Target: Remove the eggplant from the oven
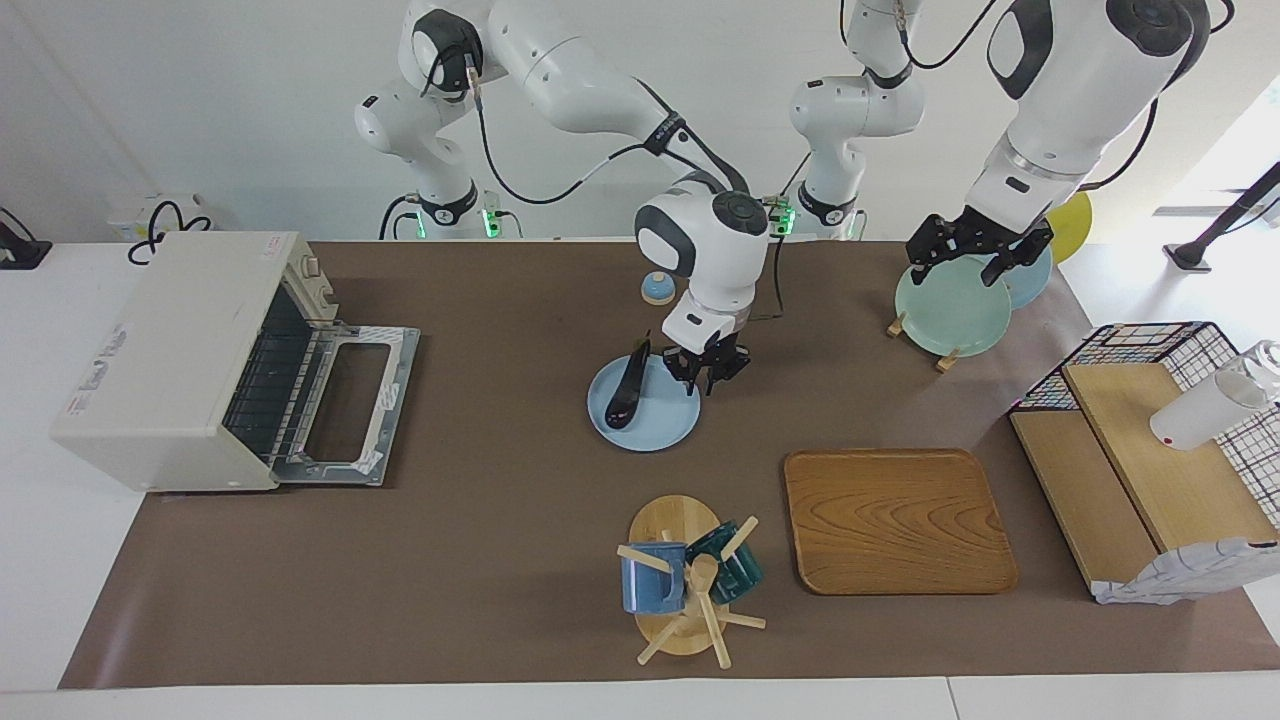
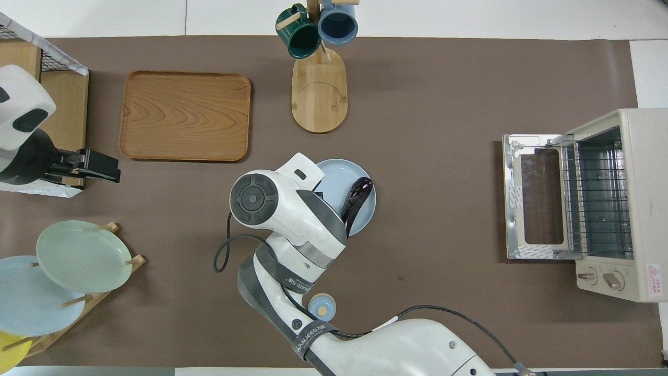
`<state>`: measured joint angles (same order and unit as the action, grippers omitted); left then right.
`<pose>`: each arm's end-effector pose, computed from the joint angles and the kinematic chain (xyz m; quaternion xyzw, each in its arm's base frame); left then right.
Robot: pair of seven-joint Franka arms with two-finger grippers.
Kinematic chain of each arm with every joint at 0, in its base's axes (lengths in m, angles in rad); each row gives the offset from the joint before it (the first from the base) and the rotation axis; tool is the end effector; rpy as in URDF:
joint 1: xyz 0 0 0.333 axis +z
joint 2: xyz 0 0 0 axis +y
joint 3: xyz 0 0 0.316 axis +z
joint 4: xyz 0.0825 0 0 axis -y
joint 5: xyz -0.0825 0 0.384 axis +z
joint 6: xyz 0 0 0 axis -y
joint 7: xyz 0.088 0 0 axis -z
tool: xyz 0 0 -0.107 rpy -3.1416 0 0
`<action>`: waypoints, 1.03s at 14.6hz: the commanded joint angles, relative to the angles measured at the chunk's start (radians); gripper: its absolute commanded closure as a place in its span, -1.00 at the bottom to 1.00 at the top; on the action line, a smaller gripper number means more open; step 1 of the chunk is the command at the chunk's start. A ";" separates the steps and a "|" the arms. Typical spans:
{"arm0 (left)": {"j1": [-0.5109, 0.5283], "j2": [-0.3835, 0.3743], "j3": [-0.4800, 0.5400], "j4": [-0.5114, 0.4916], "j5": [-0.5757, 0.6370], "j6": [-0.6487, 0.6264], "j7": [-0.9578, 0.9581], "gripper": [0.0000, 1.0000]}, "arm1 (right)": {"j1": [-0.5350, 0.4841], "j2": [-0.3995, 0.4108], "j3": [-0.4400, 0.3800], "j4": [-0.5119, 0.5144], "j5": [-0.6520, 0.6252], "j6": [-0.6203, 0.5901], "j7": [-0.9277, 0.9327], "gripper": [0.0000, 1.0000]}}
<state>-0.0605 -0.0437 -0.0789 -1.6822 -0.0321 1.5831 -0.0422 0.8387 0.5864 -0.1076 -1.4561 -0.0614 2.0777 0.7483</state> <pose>0.5335 -0.0792 0.5969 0.9984 -0.0478 -0.0289 0.0117 0.5251 0.4851 0.3479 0.9981 0.0153 0.0522 0.0290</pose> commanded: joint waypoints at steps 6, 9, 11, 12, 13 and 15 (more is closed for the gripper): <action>0.007 -0.013 -0.012 -0.025 0.008 0.063 0.004 -1.00 | -0.203 -0.174 0.000 -0.065 -0.069 -0.284 -0.245 1.00; -0.005 0.004 -0.015 -0.042 -0.066 0.124 0.001 -1.00 | -0.248 -0.238 0.000 -0.226 -0.156 -0.265 -0.263 1.00; -0.051 0.010 -0.015 -0.075 -0.112 0.171 -0.008 -1.00 | -0.292 -0.273 0.000 -0.338 -0.218 -0.203 -0.290 1.00; -0.089 0.010 -0.016 -0.106 -0.115 0.211 -0.040 -1.00 | -0.325 -0.284 0.002 -0.378 -0.227 -0.179 -0.308 1.00; -0.137 0.017 -0.016 -0.126 -0.115 0.253 -0.089 -1.00 | -0.348 -0.292 0.002 -0.413 -0.238 -0.151 -0.345 1.00; -0.226 0.088 -0.016 -0.128 -0.123 0.314 -0.177 -1.00 | -0.403 -0.307 0.002 -0.481 -0.273 -0.082 -0.379 1.00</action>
<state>-0.2009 -0.0073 -0.1050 -1.7927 -0.1388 1.8282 -0.1404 0.4947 0.3443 -0.1194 -1.8235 -0.2964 1.9196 0.4131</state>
